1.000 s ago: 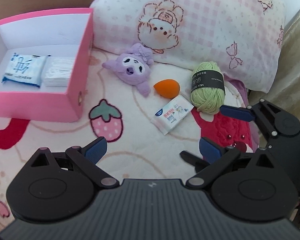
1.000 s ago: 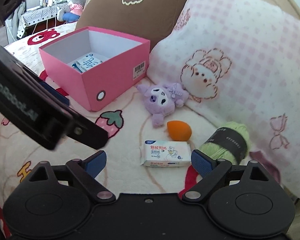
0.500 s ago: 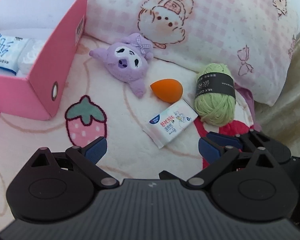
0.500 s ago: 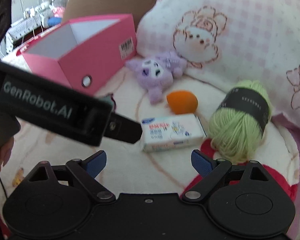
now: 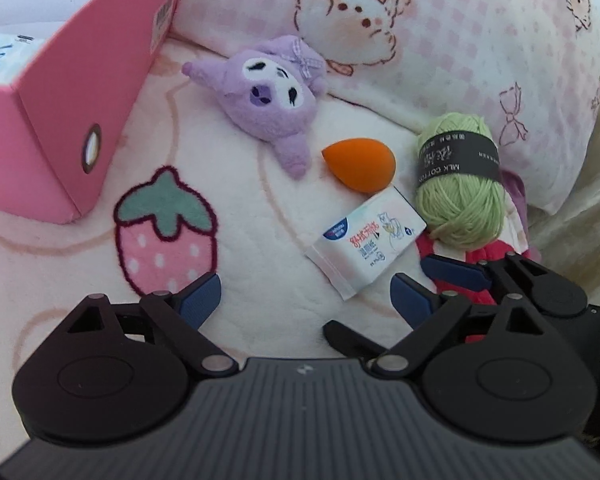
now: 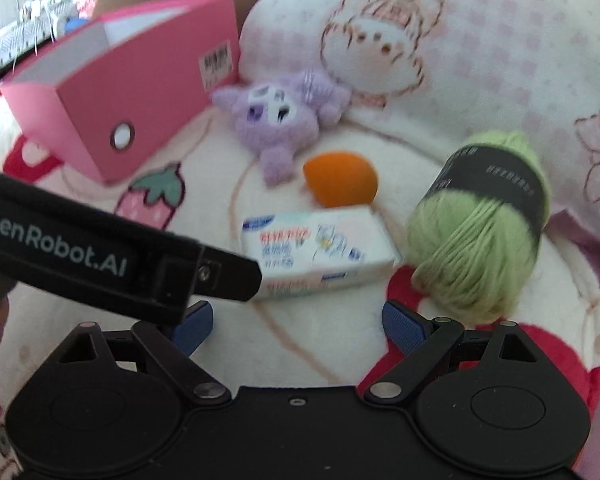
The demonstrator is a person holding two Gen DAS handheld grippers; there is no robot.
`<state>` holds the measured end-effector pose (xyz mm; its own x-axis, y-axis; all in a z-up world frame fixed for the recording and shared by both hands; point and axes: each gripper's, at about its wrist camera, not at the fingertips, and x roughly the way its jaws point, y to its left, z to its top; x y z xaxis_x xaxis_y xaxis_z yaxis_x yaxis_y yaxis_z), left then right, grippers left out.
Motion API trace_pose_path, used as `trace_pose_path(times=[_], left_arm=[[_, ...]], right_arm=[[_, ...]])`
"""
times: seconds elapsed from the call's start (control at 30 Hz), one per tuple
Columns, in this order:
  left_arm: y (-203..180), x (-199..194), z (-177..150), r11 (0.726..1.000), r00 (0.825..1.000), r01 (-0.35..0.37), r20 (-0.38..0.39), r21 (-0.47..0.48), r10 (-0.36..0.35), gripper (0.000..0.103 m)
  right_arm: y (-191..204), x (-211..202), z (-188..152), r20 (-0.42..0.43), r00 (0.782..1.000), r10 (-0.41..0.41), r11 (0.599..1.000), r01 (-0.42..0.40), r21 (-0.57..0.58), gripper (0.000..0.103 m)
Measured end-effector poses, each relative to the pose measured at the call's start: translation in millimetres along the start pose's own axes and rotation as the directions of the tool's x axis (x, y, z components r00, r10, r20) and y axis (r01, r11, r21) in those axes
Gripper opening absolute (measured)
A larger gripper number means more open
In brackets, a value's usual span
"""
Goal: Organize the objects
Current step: 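Move the left tool toward the small white wet-wipes pack, then lower the left tool onto the white wet-wipes pack and close it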
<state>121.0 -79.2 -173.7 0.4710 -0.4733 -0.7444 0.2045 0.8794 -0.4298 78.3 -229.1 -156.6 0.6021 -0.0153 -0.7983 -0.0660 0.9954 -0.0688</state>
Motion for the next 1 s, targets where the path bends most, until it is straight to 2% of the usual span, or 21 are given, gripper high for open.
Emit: trace_pose_path(times=[0.13,0.2,0.27,0.3,0.43,0.5,0.57,0.63,0.8,1.0], left_arm=[[-1.2,-1.1,-0.4,1.0,0.999,-0.009,0.042,0.007,0.009,0.088],[0.7,-3.1,-0.6,1.0,0.997,-0.024,0.077,-0.01,0.025,0.078],[5.1,-3.5,-0.4,0.999,0.995,-0.024,0.096,-0.028,0.027,0.074],[7.5,-3.2,0.0,0.999,0.994,-0.022,0.104,-0.038,0.026,0.069],[7.7,-2.4,1.8,0.999,0.994,-0.018,0.111,-0.028,0.021,0.066],[6.1,-3.0,1.5,1.0,0.994,0.002,0.113,-0.024,0.001,0.059],[5.6,-4.5,0.1,0.999,0.992,0.023,0.127,-0.033,-0.019,0.056],[2.7,-4.7,-2.3,1.0,0.99,0.011,0.14,-0.027,-0.007,0.053],[-2.2,0.8,-7.1,0.999,0.99,0.038,0.137,-0.002,-0.037,0.047],[-5.5,2.4,-12.4,0.999,0.989,0.037,0.145,0.021,-0.04,0.047]], right_arm=[[6.0,4.2,-4.1,0.022,1.0,-0.022,0.999,0.023,-0.045,0.094],[3.1,6.0,-3.5,0.028,0.999,-0.017,1.0,0.017,-0.026,0.094],[1.5,7.4,-4.4,0.029,0.999,-0.017,1.0,0.017,-0.017,0.094],[0.7,6.9,-4.5,0.031,0.999,-0.021,1.0,0.021,-0.016,0.094],[-1.0,9.8,-3.3,0.037,0.999,-0.032,0.999,0.033,-0.019,0.095],[-2.2,11.1,-2.3,0.042,0.999,-0.034,0.999,0.035,-0.017,0.095],[-3.3,12.1,-2.6,0.05,0.998,-0.036,0.999,0.036,-0.017,0.096],[-3.2,14.4,-4.3,0.057,0.997,-0.042,0.999,0.043,-0.021,0.097],[-5.2,17.1,-4.3,0.082,0.995,-0.05,0.998,0.052,-0.022,0.098],[-0.4,18.0,-5.6,0.117,0.991,-0.066,0.995,0.074,-0.062,0.098]])
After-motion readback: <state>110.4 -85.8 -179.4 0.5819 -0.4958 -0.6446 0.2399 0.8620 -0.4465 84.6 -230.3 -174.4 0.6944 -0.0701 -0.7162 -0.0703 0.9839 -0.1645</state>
